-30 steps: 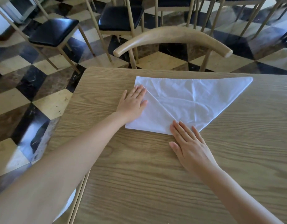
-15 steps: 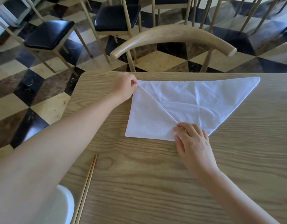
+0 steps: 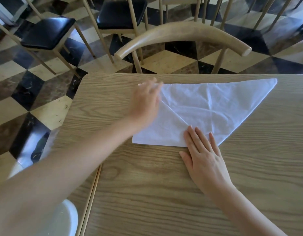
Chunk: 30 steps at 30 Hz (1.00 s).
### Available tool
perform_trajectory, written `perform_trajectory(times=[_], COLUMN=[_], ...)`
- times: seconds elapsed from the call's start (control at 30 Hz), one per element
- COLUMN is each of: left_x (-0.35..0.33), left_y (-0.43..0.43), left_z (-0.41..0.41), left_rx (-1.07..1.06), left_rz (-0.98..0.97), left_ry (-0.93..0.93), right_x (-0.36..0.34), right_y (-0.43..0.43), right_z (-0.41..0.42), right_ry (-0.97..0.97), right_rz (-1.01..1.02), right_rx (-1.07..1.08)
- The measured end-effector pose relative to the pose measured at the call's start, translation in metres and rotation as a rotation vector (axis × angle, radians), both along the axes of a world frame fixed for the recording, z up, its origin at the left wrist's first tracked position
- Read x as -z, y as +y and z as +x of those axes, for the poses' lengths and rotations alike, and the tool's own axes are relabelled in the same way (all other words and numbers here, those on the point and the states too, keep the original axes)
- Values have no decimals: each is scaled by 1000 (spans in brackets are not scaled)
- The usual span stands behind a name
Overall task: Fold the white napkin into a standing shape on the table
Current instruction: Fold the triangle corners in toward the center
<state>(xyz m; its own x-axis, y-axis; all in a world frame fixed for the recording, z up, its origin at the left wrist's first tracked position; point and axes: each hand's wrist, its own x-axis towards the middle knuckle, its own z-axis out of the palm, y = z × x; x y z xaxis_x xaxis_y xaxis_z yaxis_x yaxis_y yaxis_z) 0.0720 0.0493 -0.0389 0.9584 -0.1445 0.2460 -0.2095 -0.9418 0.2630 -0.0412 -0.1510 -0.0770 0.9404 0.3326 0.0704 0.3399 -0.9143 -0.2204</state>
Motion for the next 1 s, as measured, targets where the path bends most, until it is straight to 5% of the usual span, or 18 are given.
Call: perform_trajectory(times=[0.13,0.4,0.57,0.77,1.0], left_x=[27,34,27,31,16], left_y=[-26,3,29,30,9], left_z=[-68,-53,-70,-100,-104], left_rx=[160,388,501,534,425], left_rz=[180,317,474,644,689], left_ry=[335,319,168,-152,-120], right_x=[3,-3,-1,-8,-8], right_y=[13,-12,-31,-49,-56], right_z=[4,-3,-1,11,25], right_ry=[17,28,-121,-261,-373], right_rz=[-28,15,122,20,-14], right_rx=[-78,-75,-75,-123,-197])
